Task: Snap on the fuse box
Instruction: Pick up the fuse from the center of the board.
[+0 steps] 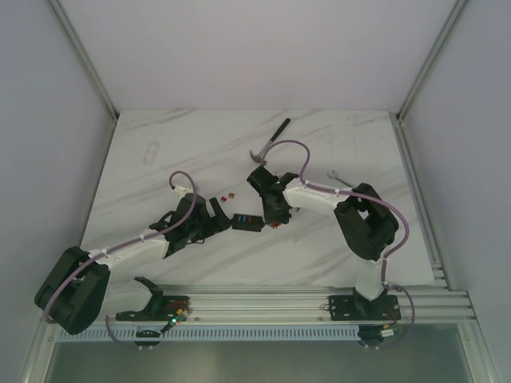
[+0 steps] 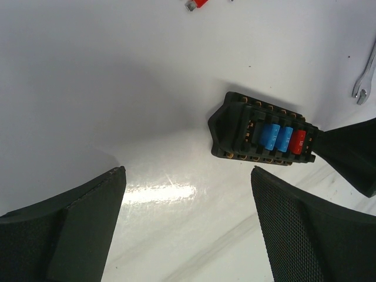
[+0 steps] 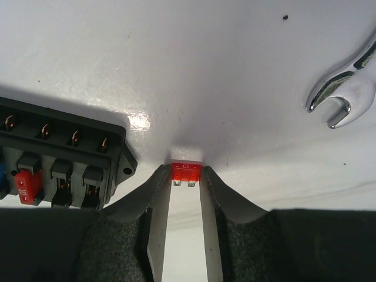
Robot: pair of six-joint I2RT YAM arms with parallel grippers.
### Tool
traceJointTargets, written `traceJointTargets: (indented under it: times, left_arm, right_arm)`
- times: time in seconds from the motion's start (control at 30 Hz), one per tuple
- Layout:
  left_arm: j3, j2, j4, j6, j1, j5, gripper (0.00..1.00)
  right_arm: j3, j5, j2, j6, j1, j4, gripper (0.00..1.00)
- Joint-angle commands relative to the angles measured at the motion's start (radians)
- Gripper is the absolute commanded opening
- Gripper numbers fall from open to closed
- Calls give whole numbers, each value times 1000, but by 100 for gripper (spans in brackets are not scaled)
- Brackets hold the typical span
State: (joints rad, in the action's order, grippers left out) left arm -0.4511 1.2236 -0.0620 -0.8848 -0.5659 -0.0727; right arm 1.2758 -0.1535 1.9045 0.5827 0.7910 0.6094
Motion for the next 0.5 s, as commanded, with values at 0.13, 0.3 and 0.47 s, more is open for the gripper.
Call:
traceJointTargets:
  times: [0.13, 0.3, 0.47]
  left_arm:
    - [33, -57, -67, 21, -7, 43, 93]
    - [48, -90, -191, 50, -34, 42, 83]
    - [62, -128, -348, 117, -89, 9, 76]
  right_arm:
    - [-51, -23, -68, 18, 1, -52, 27]
    - [-61, -29, -143, 1, 5, -118, 24]
    - [-60, -16, -225, 6, 11, -189, 23]
